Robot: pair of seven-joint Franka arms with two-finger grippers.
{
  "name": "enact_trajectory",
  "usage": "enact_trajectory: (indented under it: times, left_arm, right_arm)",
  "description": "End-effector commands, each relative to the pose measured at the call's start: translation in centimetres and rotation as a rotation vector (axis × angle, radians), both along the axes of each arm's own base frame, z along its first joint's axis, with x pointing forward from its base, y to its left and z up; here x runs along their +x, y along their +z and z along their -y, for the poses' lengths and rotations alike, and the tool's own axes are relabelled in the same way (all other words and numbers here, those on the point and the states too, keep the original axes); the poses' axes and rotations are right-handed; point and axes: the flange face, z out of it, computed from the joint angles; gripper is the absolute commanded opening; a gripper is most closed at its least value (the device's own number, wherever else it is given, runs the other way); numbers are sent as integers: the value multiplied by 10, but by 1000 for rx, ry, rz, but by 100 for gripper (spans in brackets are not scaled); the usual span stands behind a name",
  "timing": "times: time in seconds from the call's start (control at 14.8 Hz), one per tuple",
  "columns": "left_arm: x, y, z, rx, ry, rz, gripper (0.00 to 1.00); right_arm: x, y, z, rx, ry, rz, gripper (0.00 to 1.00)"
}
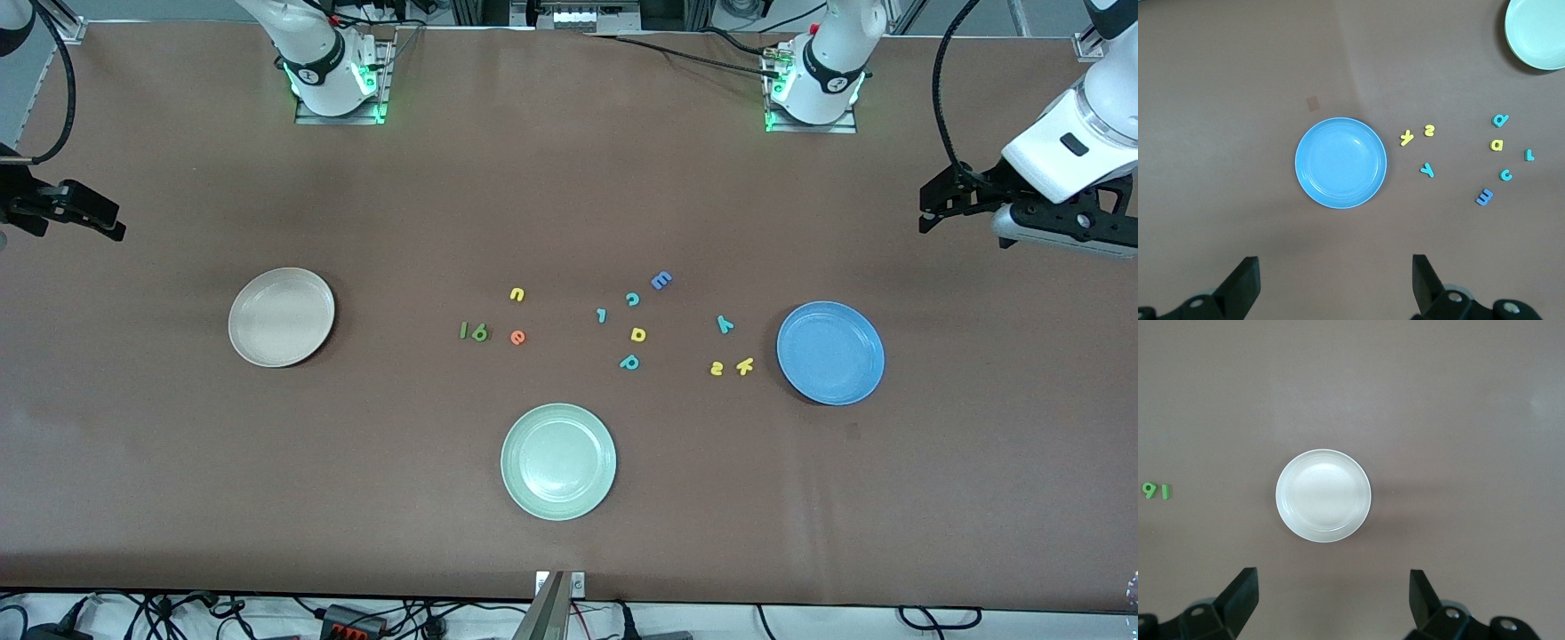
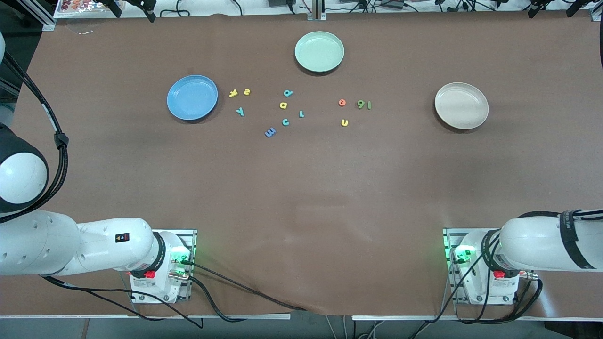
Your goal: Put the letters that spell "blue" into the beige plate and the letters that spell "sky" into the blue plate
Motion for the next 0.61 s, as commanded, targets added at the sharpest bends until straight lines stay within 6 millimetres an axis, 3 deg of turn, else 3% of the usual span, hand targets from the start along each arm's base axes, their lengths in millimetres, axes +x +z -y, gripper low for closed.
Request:
enact_trajectory:
  times: [0.0, 0.41, 0.54]
  left_arm:
    - [-2, 4, -3, -9, -14, -35, 100]
    - [-2, 1, -4, -12, -15, -54, 100]
    - [-1, 5, 4, -9, -30, -40, 100]
  right_arm:
    - [-7, 2, -5, -2, 0, 5, 100]
    - [-5, 0, -5, -2, 6, 2, 100]
    - [-6, 2, -4, -3, 7, -1, 100]
